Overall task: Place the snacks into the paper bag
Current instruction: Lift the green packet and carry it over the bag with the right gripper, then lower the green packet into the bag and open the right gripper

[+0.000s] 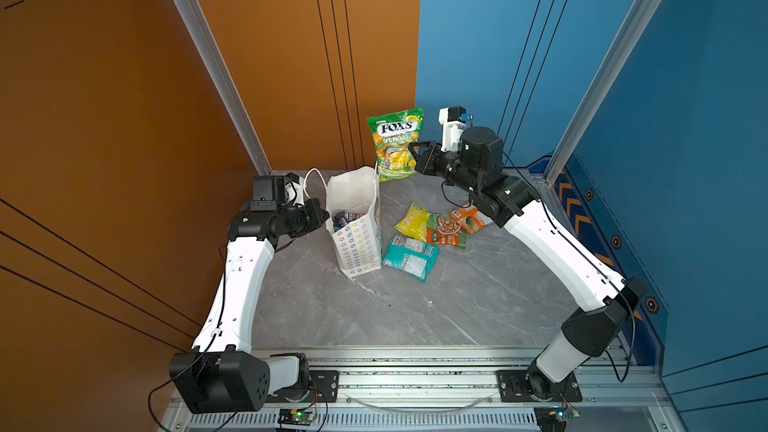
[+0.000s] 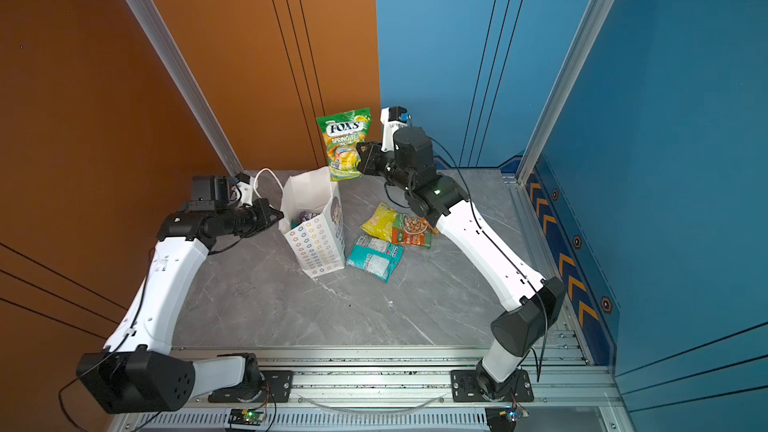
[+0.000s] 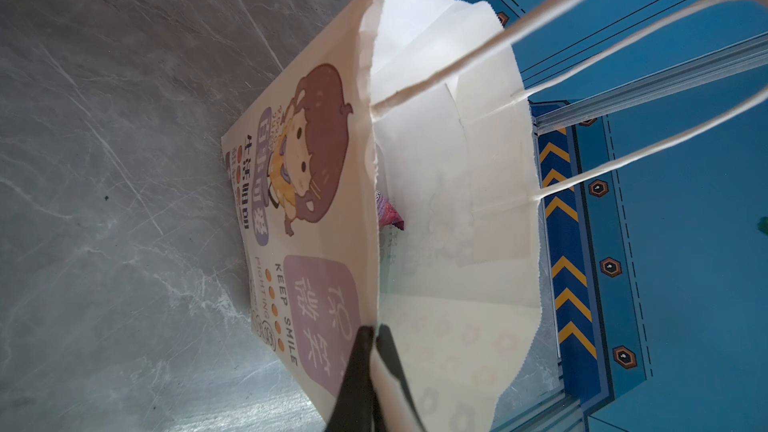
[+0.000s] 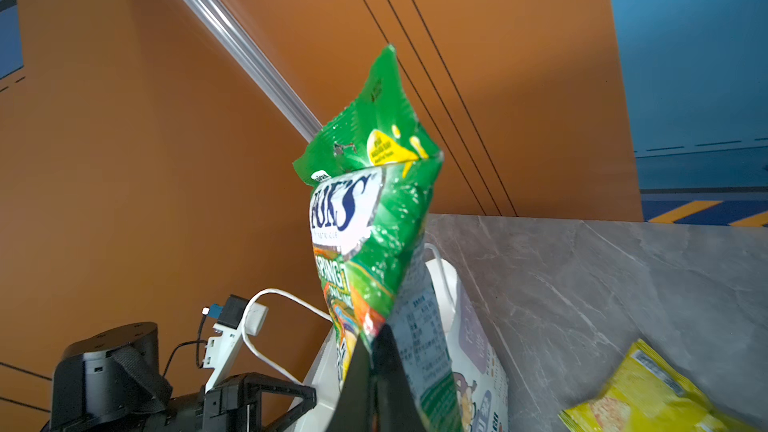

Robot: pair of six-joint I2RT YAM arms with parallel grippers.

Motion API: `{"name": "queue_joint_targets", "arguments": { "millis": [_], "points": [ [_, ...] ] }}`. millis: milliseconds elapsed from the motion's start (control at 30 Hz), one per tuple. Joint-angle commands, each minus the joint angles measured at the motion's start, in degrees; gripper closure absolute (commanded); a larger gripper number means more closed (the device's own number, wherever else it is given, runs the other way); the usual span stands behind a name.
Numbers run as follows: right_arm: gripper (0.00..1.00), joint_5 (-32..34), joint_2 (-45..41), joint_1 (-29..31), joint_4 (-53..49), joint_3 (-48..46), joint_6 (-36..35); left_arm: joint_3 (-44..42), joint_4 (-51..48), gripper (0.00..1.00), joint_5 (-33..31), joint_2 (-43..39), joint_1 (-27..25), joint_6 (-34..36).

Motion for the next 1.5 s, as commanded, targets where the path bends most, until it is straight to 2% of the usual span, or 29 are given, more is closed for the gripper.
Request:
{"name": "queue_joint_targets", "arguments": {
  "millis": [0, 400, 600, 733, 867, 1067, 1267, 1467],
  "points": [
    [1.00, 1.2, 2.1, 1.7, 1.6, 5.7, -2.2, 1.5, -0.7, 1.00, 1.7, 0.5, -0.4, -0.2],
    [1.00, 4.3, 16.9, 7.5, -5.3, 23.8, -4.7, 1.6, -0.7, 1.00, 1.6, 0.2, -0.7, -0.3],
    [1.00, 8.1, 22.0, 9.5, -8.3, 29.0, -6.4, 1.7, -0.7, 1.00, 1.7, -0.1, -0.7, -0.3],
    [1.00, 12.8, 22.5, 10.3, -8.9, 28.9, -8.4, 1.7, -0.7, 1.00, 1.8, -0.3, -0.7, -0.2],
    [1.00, 13.9, 24.5, 10.4, -10.4, 28.4, -8.6, 1.5, -0.7, 1.00, 1.8, -0.5, -0.6, -0.2],
    [1.00, 15.5, 21.3, 11.1, -9.9, 23.2, -9.7, 1.5, -0.8, 1.00, 1.9, -0.4, -0.5, -0.2],
    [1.00, 15.6, 18.3, 12.0, -7.5, 16.4, -8.8, 1.7, -0.7, 1.00, 1.8, -0.2, -0.5, -0.2],
    [1.00, 13.2, 18.2, 12.7, -6.3, 14.4, -6.3, 2.0, -0.7, 1.00, 1.8, -0.2, -0.5, -0.3]
  ]
}}
